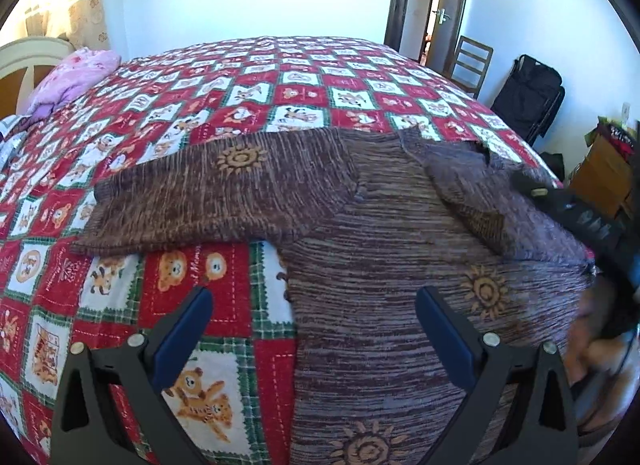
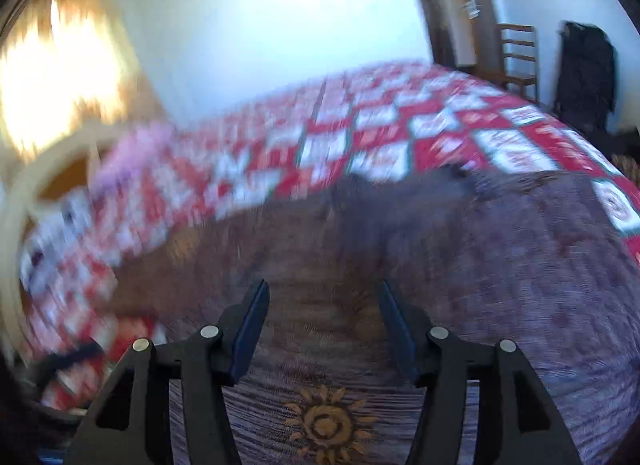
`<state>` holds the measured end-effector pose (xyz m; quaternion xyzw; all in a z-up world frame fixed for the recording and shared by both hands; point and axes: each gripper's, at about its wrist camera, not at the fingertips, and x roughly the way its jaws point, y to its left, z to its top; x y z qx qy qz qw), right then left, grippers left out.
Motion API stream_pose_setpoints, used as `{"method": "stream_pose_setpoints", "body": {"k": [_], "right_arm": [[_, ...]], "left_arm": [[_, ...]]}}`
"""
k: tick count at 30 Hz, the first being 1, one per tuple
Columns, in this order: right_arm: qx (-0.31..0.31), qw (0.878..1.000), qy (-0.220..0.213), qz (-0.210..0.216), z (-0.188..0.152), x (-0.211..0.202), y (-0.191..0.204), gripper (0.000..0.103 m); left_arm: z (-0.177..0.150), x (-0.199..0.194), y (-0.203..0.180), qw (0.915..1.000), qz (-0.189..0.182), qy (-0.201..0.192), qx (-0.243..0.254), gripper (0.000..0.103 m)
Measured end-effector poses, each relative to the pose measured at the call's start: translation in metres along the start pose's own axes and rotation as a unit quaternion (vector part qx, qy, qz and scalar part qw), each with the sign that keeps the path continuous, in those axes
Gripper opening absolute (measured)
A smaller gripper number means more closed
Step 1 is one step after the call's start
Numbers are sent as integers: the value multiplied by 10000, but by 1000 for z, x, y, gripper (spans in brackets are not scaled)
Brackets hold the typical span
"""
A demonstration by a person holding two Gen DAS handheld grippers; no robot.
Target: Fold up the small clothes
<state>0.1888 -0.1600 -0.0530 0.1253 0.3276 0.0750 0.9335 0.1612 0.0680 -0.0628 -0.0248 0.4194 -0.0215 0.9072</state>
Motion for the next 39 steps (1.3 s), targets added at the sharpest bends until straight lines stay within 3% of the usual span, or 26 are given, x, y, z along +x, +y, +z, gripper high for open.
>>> {"method": "stream_pose_setpoints", "body": {"k": [1, 3, 6, 10, 12, 15, 17, 21, 23, 25, 28, 30, 31, 32, 34, 36, 37, 39], "right_arm": [[49, 9994, 31, -346, 2, -4, -8, 56], [-49, 9978, 230, -618, 0, -1, -17, 16], [-191, 9975, 440, -520, -10, 10, -12, 16], [-427, 9969, 662, -80, -27, 30, 12, 16], [-654, 9942, 838, -177, -40, 43, 23, 16], [-893, 9947, 395, -322, -57, 40, 26, 16], [-994, 9943, 156, -353, -65, 36, 27, 17], [-951, 9949, 156, -312, -63, 37, 26, 18], [-937, 9951, 153, -293, -61, 37, 25, 19], [-924, 9952, 157, -279, -61, 38, 24, 19], [-917, 9953, 170, -267, -62, 38, 25, 19], [-924, 9952, 169, -274, -62, 38, 25, 19], [-928, 9951, 169, -279, -62, 38, 25, 19], [-934, 9951, 167, -285, -62, 38, 25, 19], [-946, 9949, 168, -296, -62, 38, 25, 19], [-953, 9949, 168, -302, -63, 38, 25, 19], [-947, 9949, 169, -297, -63, 38, 25, 19], [-938, 9950, 169, -287, -63, 38, 25, 19]], "left_arm": [[-1, 2, 2, 10000, 39, 6, -24, 103], [-3, 6, 6, 9999, 85, 77, -127, 103], [-5, 10, 11, 9995, 95, 174, -237, 103], [-6, 10, 27, 9988, 318, 164, -338, 103], [-4, 7, 46, 9976, 522, 71, -458, 103], [0, 3, 87, 9926, 740, -113, -956, 103], [1, 2, 117, 9860, 718, -185, -1496, 103], [-1, 7, 172, 9564, 379, -321, -2879, 102], [1, 16, 186, 9435, 344, -292, -3284, 93], [4, 26, 193, 9386, 234, -189, -3438, 85], [4, 48, 200, 9239, -81, -14, -3827, 65], [5, 52, 203, 9173, -116, -150, -3977, 59], [7, 52, 204, 9165, -169, -226, -3991, 49], [7, 55, 205, 9160, -324, -255, -3991, 30], [3, 66, 211, 9087, -663, -126, -4120, 10], [-5, 71, 219, 8951, -922, -234, -4357, 9], [-6, 72, 221, 8930, -975, -252, -4386, 9], [-3, 71, 219, 8998, -908, -228, -4261, 9]]}}
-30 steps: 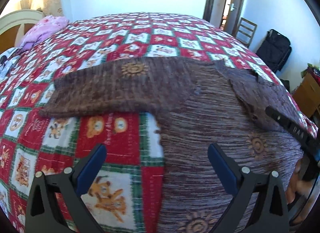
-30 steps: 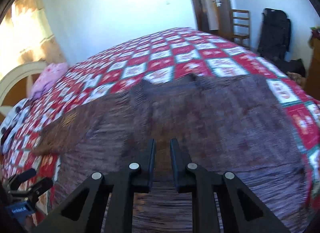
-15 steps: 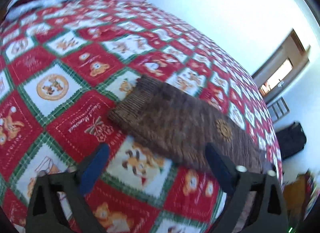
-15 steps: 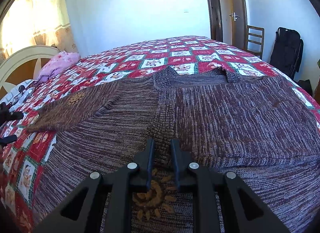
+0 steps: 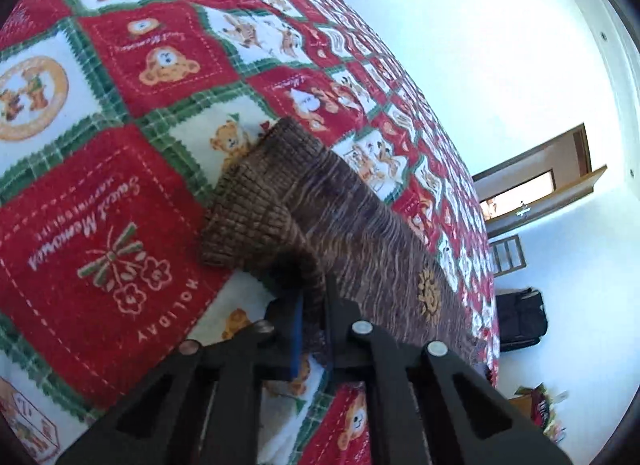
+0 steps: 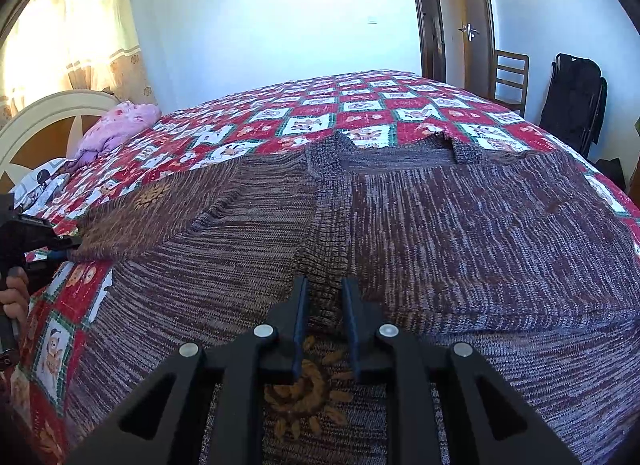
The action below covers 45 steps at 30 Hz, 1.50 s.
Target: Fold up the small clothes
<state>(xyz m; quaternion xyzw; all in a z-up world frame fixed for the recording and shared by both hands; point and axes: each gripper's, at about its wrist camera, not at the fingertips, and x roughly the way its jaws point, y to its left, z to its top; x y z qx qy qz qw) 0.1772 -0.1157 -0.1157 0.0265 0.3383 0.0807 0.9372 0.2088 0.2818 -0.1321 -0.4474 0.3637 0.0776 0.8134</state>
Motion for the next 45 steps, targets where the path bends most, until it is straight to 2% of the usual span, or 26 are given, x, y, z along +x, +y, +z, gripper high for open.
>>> {"method": "stream_pose_setpoints", "body": {"k": [6, 10, 11, 14, 16, 17, 18, 20, 21, 23, 25, 27, 28, 29, 30, 31, 32, 34, 36, 39, 40, 42, 45], "right_arm": [[17, 10000, 15, 20, 0, 0, 0, 19], [333, 9989, 164, 280, 7, -3, -10, 20], [528, 9979, 158, 336, 9, -7, -16, 20], [1067, 9937, -87, 332, 14, -26, -37, 20], [1221, 9920, -240, 228, 17, -40, -48, 20], [1285, 9912, -281, 163, 18, -46, -54, 20], [1367, 9901, -295, 118, 17, -51, -61, 20], [1542, 9877, -260, 30, 14, -57, -72, 20], [1620, 9865, -243, -3, 12, -60, -77, 20], [1709, 9850, -224, -73, 6, -65, -84, 20], [1760, 9842, -155, -140, 1, -66, -88, 20], [1815, 9833, -69, -143, -3, -67, -92, 20], [1841, 9828, -49, -150, -3, -67, -93, 21], [1870, 9822, -28, -145, -4, -68, -95, 25], [1927, 9812, -20, -118, -4, -68, -96, 38], [1970, 9804, -40, -86, -3, -68, -97, 46], [2030, 9791, -109, -9, -1, -70, -97, 59], [2031, 9788, -209, 133, 6, -72, -94, 61], [1871, 9814, -234, 358, 18, -72, -84, 61], [1602, 9838, -214, 779, 35, -67, -61, 61], [1389, 9857, -174, 933, 42, -61, -47, 61], [866, 9913, -68, 984, 49, -51, -19, 61], [18, 9956, 93, 937, 51, -32, 24, 61]], "left_arm": [[-2, -7, -32, 9957, 561, -264, 690, 8], [-6, -16, -72, 9879, 534, -511, 1364, 8], [-9, -19, -89, 9837, 495, -604, 1621, 8], [-38, -32, -149, 9619, 207, -808, 2604, 8], [-78, -37, -193, 9378, -123, -855, 3364, 8], [-90, -36, -204, 9313, -244, -803, 3545, 8], [-114, -30, -220, 9216, -470, -608, 3804, 8], [-142, -16, -236, 9105, -615, -330, 4076, 8], [-162, -6, -243, 9011, -648, -173, 4283, 8], [-196, 13, -247, 8822, -646, 88, 4664, 9], [-215, 26, -247, 8729, -461, 319, 4846, 11], [-224, 34, -238, 8689, -318, 649, 4896, 17], [-229, 31, -236, 8669, -310, 773, 4916, 27], [-231, 27, -232, 8642, -326, 851, 4949, 44], [-231, 20, -228, 8611, -330, 829, 5005, 54], [-231, 10, -224, 8591, -313, 711, 5059, 74], [-229, 0, -218, 8582, -306, 546, 5095, 85], [-220, -24, -203, 8622, -337, 212, 5050, 89], [-207, -40, -186, 8692, -303, 82, 4934, 90], [-182, -42, -165, 8882, -69, 33, 4594, 90], [-177, -43, -159, 8939, -19, 29, 4483, 90], [-168, -44, -147, 9019, 64, 42, 4319, 90], [-157, -46, -137, 9061, 199, -27, 4225, 90]]}}
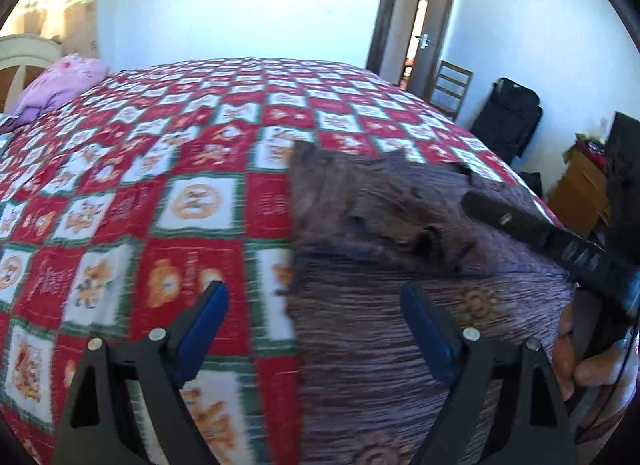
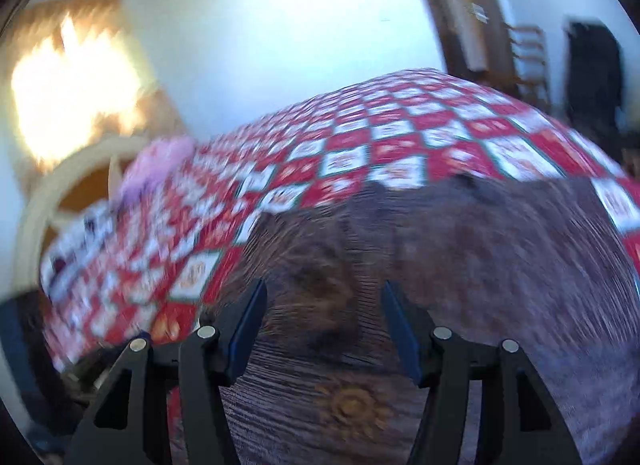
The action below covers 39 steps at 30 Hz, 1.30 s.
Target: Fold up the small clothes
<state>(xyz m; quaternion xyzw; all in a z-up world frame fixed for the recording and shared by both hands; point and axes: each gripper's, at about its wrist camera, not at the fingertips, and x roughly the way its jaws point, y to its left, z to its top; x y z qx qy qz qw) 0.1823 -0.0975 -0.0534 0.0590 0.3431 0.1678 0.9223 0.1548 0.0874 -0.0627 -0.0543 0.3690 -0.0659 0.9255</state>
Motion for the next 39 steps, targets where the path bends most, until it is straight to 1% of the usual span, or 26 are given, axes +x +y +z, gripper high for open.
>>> {"method": "stream_pose_setpoints", "body": {"k": [3, 5, 8, 10, 11, 13, 14, 16, 17, 18, 19, 20, 21, 22, 24, 25, 26, 27, 28, 29, 32, 34, 35, 37, 39], "right_arm": [[-830, 9961, 215, -210, -3, 23, 30, 61], [-1234, 9914, 359, -261, -5, 37, 43, 61], [-1507, 9864, 496, -442, -6, 54, 47, 61], [-1586, 9840, 748, -306, -5, 68, 44, 61], [-1666, 9818, 873, -254, -6, 75, 44, 58], [-1917, 9752, 1029, -392, -8, 88, 44, 33], [-1960, 9735, 1092, -437, -8, 92, 43, 18], [-1675, 9800, 1036, -279, -1, 89, 34, 9], [-1378, 9856, 975, -133, 4, 85, 27, 8], [-1018, 9914, 822, 3, 11, 79, 17, 8], [-625, 9958, 648, 144, 17, 70, 3, 8], [-308, 9978, 527, 277, 22, 64, -8, 8], [121, 9983, 385, 429, 28, 58, -25, 8], [463, 9976, 257, 450, 32, 53, -41, 8], [1138, 9928, -16, 379, 36, 46, -79, 9], [1401, 9896, -70, 305, 34, 46, -96, 9], [1537, 9880, -32, 127, 33, 46, -107, 9], [1636, 9862, 49, -248, 31, 46, -118, 9], [1663, 9847, 78, -509, 28, 44, -124, 9], [1674, 9835, 69, -685, 26, 41, -128, 9], [1626, 9830, 74, -852, 18, 29, -127, 10], [1539, 9821, 54, -1090, 13, 20, -119, 10], [1487, 9829, -27, -1085, 10, 15, -115, 10], [1365, 9867, -111, -871, 4, 6, -103, 10], [1125, 9924, -29, -491, 0, 5, -87, 10]], "left_arm": [[-1, -1, 9, 9999, 108, -56, -33, 90], [-2, -1, 16, 9999, 93, -21, -123, 90], [-3, 3, 25, 9993, -16, 101, -352, 90], [-4, 4, 29, 9989, -56, 139, -442, 90], [-4, 4, 29, 9989, -57, 143, -443, 90], [-5, 4, 29, 9991, -47, 139, -394, 90], [-4, 4, 29, 9993, -20, 121, -362, 90], [-4, 4, 29, 9994, 43, 98, -316, 90], [-4, 5, 30, 9994, 56, 99, -318, 90], [-3, 6, 31, 9993, 49, 109, -345, 90], [-3, 7, 33, 9992, 26, 120, -379, 90], [-2, 8, 34, 9990, -6, 131, -420, 90], [-2, 8, 35, 9988, -56, 135, -464, 90], [-2, 9, 35, 9987, -75, 133, -478, 90], [-2, 10, 33, 9988, -82, 135, -464, 90], [-2, 11, 31, 9989, -70, 149, -431, 90], [-2, 11, 30, 9990, -64, 153, -405, 90], [-3, 11, 28, 9992, -63, 153, -359, 90], [-4, 12, 27, 9993, -66, 155, -335, 90], [-3, 12, 26, 9993, -72, 159, -322, 90], [-3, 14, 22, 9993, -91, 200, -299, 90], [-3, 13, 19, 9994, -101, 185, -284, 90], [-3, 13, 18, 9994, -98, 183, -268, 90], [-4, 13, 15, 9996, -63, 187, -192, 90], [-5, 13, 11, 9998, 13, 188, -91, 90]]}}
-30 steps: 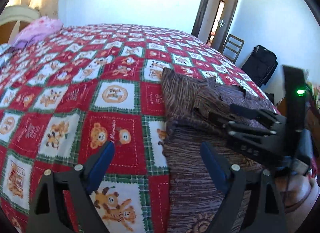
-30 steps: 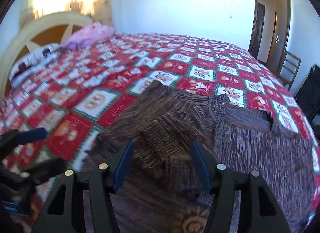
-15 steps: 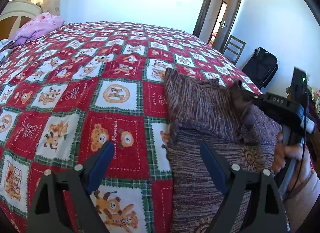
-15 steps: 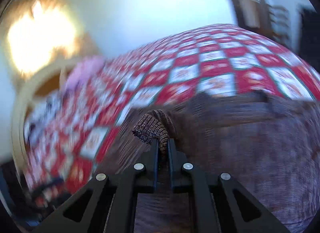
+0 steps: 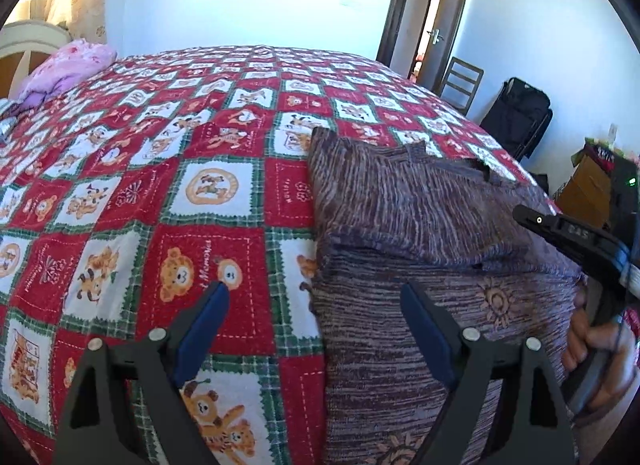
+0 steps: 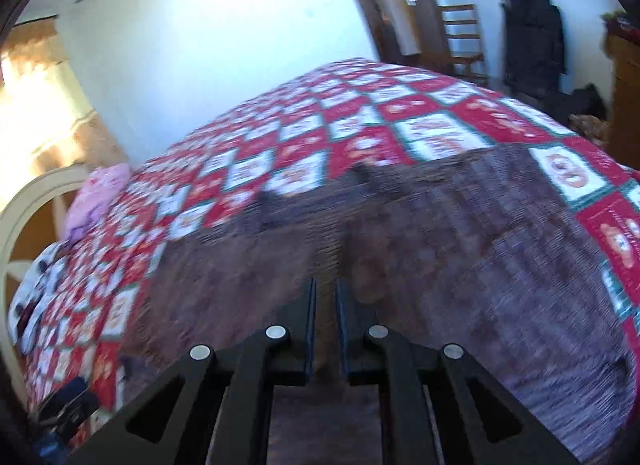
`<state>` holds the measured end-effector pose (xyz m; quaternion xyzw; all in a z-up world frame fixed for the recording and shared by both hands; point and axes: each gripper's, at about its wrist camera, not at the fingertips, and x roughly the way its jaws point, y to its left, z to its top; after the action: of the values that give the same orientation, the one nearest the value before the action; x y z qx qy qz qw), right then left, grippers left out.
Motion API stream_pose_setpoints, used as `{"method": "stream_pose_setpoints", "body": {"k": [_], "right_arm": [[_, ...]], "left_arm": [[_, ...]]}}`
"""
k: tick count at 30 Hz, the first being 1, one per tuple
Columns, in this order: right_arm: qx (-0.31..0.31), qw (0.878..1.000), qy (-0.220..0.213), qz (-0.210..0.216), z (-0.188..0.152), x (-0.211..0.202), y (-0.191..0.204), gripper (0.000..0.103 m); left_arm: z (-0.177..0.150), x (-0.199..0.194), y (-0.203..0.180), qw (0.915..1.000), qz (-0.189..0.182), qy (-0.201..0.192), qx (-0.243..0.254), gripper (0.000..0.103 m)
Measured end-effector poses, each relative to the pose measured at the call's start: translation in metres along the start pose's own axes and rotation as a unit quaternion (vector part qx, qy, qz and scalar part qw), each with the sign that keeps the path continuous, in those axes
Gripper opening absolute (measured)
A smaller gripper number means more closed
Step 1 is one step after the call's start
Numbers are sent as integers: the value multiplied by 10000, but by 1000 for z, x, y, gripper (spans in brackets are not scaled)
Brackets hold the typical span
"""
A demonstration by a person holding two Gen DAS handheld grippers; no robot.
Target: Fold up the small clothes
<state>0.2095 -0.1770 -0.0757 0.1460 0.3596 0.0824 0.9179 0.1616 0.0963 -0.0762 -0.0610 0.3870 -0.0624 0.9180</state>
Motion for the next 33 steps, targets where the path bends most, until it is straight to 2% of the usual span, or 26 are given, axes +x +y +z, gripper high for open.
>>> {"method": "stream_pose_setpoints", "body": {"k": [2, 4, 6, 7, 9, 11, 14, 16, 17, 18, 21, 26, 29, 33], "right_arm": [[-411, 9988, 223, 130, -8, 5, 15, 10], [-739, 9960, 505, -41, -18, 15, 25, 10], [-693, 9946, 743, -202, -25, 22, 19, 10], [-569, 9963, 635, -91, -27, 17, 13, 10], [-378, 9968, 683, -180, -29, 7, 6, 10], [-213, 9969, 713, -266, -31, -12, 1, 10], [-113, 9989, 424, -147, -44, -52, -3, 11], [-7, 9997, 216, -60, -52, -84, -6, 27], [136, 9998, 81, 79, -59, -102, -9, 53], [237, 9996, 0, 181, -62, -113, -11, 72], [435, 9981, -34, 435, -80, -144, -15, 73], [221, 9984, 10, 517, -108, -174, -7, 73], [70, 9988, 30, 482, -125, -181, -1, 73], [-97, 9988, 15, 484, -143, -192, 4, 73]], "left_arm": [[-1, -3, -2, 10000, 34, -19, 77, 90], [-2, -9, -4, 9998, 44, -68, 168, 90], [-2, -17, -5, 9994, 81, -164, 289, 90], [-3, -21, -5, 9990, 120, -223, 369, 90], [-5, -28, -3, 9980, 202, -316, 506, 90], [-9, -33, 0, 9971, 266, -345, 620, 95], [-21, -41, 10, 9963, 294, -339, 731, 97], [-29, -46, 14, 9964, 249, -268, 761, 97], [-34, -48, 17, 9967, 206, -219, 760, 97], [-39, -51, 20, 9969, 130, -163, 757, 97], [-53, -59, 23, 9961, -128, -59, 872, 97], [-81, -79, 19, 9920, -370, 11, 1206, 97], [-100, -89, 13, 9874, -511, 107, 1494, 97], [-125, -100, 6, 9766, -978, 481, 1854, 96]]}}
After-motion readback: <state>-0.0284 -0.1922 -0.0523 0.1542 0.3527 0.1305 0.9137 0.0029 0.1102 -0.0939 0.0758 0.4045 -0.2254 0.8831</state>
